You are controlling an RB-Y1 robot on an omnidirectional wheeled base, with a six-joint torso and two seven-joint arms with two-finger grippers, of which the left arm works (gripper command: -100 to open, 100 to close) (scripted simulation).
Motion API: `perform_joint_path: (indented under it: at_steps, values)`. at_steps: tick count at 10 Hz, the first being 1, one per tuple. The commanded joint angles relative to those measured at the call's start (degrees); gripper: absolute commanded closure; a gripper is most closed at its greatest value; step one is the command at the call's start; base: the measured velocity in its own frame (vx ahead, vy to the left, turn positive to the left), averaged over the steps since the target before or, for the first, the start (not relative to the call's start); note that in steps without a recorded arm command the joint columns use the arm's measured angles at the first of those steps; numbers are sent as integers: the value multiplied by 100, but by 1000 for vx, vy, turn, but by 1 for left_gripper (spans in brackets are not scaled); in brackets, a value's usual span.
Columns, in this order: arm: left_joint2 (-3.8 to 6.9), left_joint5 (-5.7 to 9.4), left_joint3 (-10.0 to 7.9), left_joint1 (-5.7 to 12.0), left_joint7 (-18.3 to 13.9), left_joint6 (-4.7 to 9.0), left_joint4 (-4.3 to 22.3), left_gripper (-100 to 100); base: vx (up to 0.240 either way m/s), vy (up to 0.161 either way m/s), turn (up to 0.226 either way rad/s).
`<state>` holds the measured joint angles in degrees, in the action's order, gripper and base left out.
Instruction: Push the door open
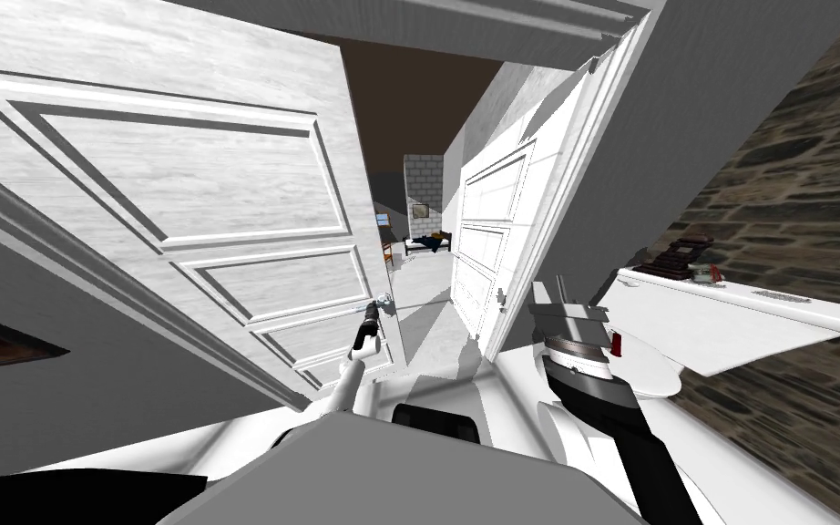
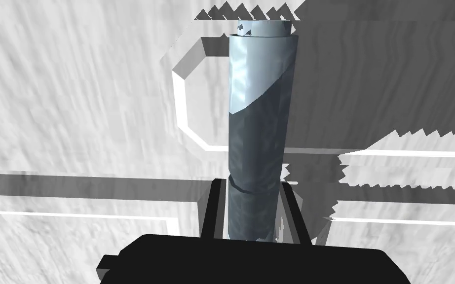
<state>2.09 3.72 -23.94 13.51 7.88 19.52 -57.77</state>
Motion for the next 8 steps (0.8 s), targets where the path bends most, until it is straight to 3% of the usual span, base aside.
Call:
perform_joint_path:
  at_steps: [1,3,8]
  values:
    - [60,59,-65,-109,42,-79,-276,100,147,-19,0]
    - [148,304,-293,-197,241,-88,-370,100,163,-10,-63]
    - [239,688,-650,-336,552,-103,-517,100,153,-8,-37]
